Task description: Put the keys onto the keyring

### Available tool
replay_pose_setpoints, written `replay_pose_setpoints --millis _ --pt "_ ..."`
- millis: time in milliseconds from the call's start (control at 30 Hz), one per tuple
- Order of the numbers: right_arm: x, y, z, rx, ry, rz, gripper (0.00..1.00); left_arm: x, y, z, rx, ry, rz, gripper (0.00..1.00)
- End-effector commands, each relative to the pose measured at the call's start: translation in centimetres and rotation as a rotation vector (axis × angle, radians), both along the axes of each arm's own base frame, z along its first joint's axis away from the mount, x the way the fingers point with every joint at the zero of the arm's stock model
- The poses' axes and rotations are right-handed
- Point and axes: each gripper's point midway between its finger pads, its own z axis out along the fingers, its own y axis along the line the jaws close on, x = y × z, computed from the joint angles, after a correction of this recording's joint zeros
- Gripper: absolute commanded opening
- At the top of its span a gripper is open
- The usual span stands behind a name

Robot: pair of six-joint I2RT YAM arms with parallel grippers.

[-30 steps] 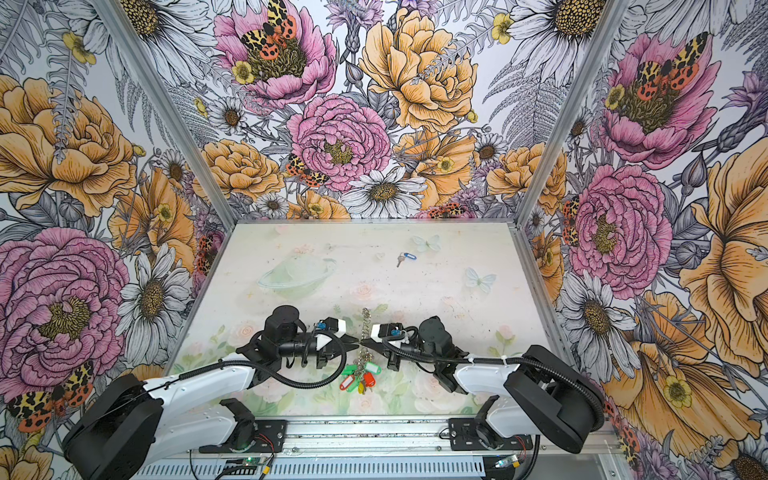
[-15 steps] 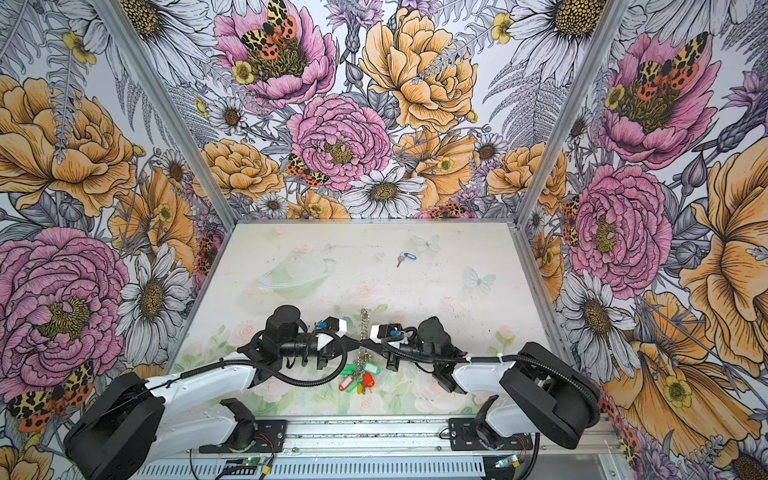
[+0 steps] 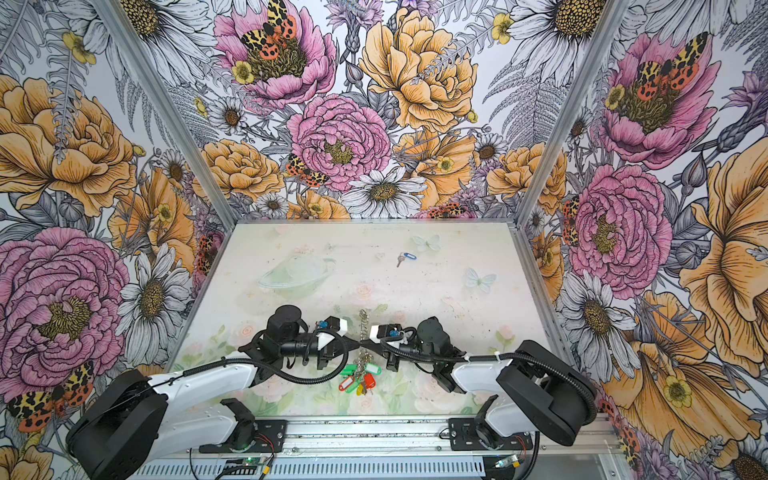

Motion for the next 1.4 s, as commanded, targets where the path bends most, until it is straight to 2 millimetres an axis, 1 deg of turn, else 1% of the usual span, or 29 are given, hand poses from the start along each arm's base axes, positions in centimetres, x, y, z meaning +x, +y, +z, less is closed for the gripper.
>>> replay_pose_setpoints --millis 0,33,67,100,333,667,733,867,900,1100,1133,1233,1300,1367 --pt "0.0 0.8 3.0 0.091 -0.069 0.029 0.0 -0.4 -0.9 1.3 -0.033 -0.02 -0.044 0.09" --pt "0.0 0.9 3.0 0.092 -0.067 0.029 0.0 -0.4 -0.9 1.3 -0.032 -0.02 -0.043 0.09" --pt "-0.7 1.2 3.0 0.093 -0.066 0.05 0.0 -0.4 -0.9 1.3 -0.032 -0.021 -0.043 0.09" --pt "-0.8 1.3 3.0 0.094 -0.066 0.054 0.0 -0.4 -0.9 1.3 -0.033 -0.021 -0.042 0.09" --pt "-0.9 1.4 2.9 0.091 -0.064 0.056 0.0 -0.4 -0.9 1.4 -0.033 -0.026 -0.036 0.11" --pt "-0.7 1.4 2.4 0.073 -0.056 0.046 0.0 0.1 -0.5 2.1 -0.053 -0.057 0.003 0.04" --pt "-0.7 1.3 2.4 0.069 -0.056 0.042 0.0 0.2 -0.4 2.1 -0.052 -0.059 0.01 0.01" --pt "-0.2 1.1 2.2 0.056 -0.05 0.01 0.0 0.7 -0.3 1.9 -0.042 -0.066 0.038 0.0" --pt "-0.1 1.0 2.2 0.054 -0.049 0.004 0.01 0.8 -0.3 1.8 -0.039 -0.066 0.048 0.0" --pt "1.0 -0.1 2.7 0.042 -0.045 -0.079 0.17 2.0 -0.2 1.2 -0.006 -0.052 0.108 0.0" --pt "2.0 -0.8 2.9 0.043 -0.048 -0.126 0.2 2.2 -0.2 0.9 0.003 -0.046 0.114 0.0" --pt "2.5 -1.8 3.7 0.058 -0.054 -0.183 0.28 2.7 -0.3 0.6 0.02 -0.03 0.133 0.0" --pt "3.3 -2.6 4.4 0.058 -0.056 -0.251 0.31 3.0 -0.3 0.3 0.03 -0.02 0.145 0.0" --pt "5.0 -3.9 4.7 0.038 -0.041 -0.371 0.35 3.2 -0.3 0.2 0.034 -0.014 0.155 0.0"
